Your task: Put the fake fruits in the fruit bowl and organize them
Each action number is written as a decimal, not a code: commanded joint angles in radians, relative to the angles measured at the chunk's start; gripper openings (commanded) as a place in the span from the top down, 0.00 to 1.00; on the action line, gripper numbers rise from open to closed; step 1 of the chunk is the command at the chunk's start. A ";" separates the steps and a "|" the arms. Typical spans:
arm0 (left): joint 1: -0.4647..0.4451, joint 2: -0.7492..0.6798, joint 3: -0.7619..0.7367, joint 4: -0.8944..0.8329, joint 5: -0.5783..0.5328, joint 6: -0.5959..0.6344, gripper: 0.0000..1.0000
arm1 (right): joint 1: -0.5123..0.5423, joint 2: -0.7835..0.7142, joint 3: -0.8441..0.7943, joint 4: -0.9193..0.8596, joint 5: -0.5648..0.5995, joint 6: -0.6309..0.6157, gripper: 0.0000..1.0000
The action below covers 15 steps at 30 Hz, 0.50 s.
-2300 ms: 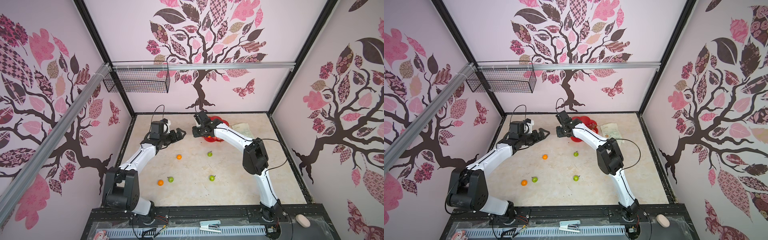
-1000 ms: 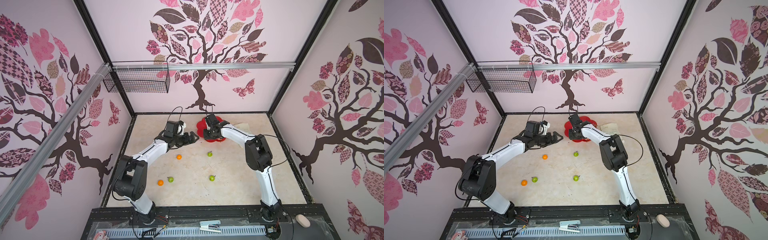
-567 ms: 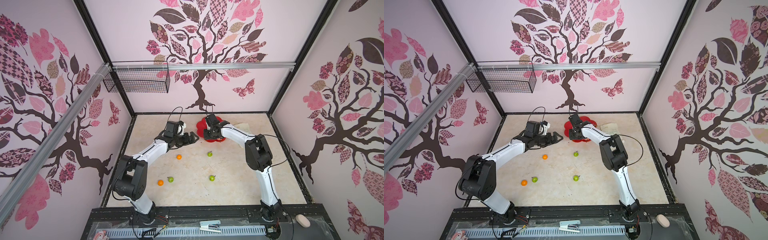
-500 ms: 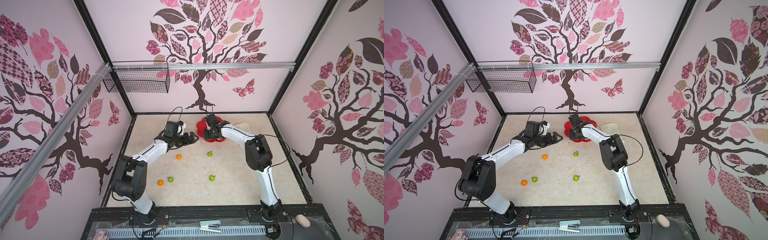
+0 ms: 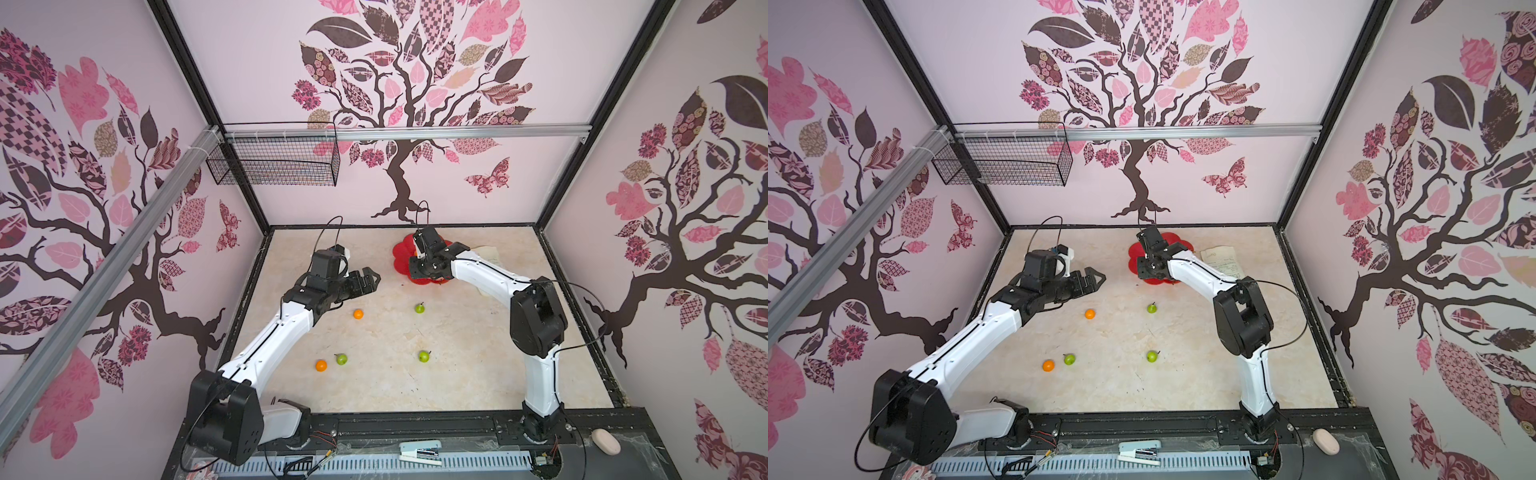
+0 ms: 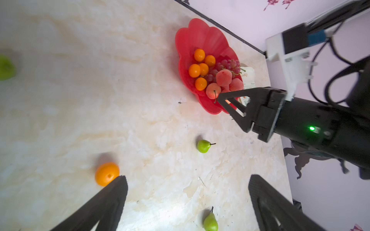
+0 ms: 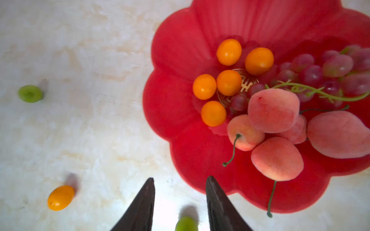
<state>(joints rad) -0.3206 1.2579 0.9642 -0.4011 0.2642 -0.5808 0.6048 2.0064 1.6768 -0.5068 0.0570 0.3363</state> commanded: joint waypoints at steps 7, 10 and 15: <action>0.145 -0.250 -0.151 -0.151 -0.116 -0.026 0.02 | 0.150 -0.023 -0.008 0.018 -0.024 0.009 0.55; 0.159 -0.283 -0.151 -0.214 -0.137 0.002 0.02 | 0.196 0.031 0.041 -0.001 -0.047 0.008 0.55; 0.173 -0.317 -0.178 -0.246 -0.121 0.006 0.02 | 0.263 0.124 0.128 -0.025 -0.070 0.000 0.55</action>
<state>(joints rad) -0.1589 0.9592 0.8253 -0.5987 0.1505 -0.5941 0.8444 2.0621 1.7508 -0.4984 0.0067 0.3393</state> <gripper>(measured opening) 0.983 0.453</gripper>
